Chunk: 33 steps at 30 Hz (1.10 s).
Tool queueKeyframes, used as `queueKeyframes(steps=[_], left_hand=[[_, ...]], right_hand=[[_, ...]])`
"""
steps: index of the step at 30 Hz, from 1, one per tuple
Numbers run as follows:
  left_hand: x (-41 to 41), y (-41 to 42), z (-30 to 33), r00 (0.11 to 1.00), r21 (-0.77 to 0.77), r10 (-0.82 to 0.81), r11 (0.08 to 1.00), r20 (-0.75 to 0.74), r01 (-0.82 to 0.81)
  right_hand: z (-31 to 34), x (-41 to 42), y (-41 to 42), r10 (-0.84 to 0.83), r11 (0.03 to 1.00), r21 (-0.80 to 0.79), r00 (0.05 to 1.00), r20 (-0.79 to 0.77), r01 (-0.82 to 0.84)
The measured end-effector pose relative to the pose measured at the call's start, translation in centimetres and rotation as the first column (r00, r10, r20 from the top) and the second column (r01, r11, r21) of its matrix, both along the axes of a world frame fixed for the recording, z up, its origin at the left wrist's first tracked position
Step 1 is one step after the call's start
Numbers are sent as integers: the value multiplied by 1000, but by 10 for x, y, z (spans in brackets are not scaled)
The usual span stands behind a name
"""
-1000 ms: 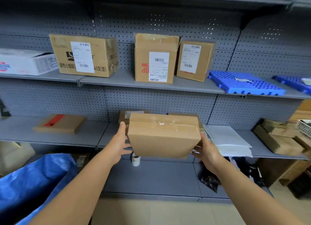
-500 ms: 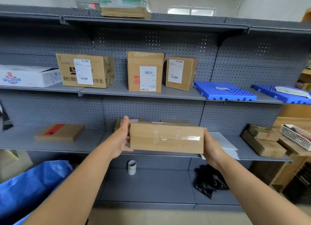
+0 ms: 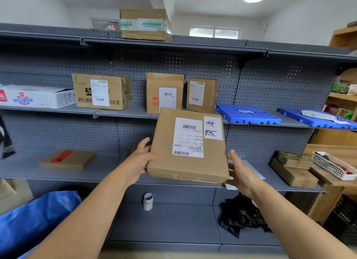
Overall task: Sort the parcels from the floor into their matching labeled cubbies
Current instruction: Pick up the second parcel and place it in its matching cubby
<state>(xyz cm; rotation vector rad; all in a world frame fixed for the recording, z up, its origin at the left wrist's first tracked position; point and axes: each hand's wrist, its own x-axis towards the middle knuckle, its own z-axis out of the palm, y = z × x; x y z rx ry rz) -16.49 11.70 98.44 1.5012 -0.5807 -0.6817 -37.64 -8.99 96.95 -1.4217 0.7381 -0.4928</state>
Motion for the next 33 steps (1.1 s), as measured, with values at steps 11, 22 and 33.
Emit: queueKeyframes(steps=[11,22,33], left_hand=[[-21,-1,11,995,-97,-79,992,55,84],[-14,-17,34,924,-86,231,973,304,-215],[3,-74,83,333,389,-394,917,857,85]], right_hand=[[17,-24,4,-20,999,44,981,193,12],[56,-21,-12,-117,979,-160,989,85,130],[114,23,-2,-82,755,-632,930,-358,-176]])
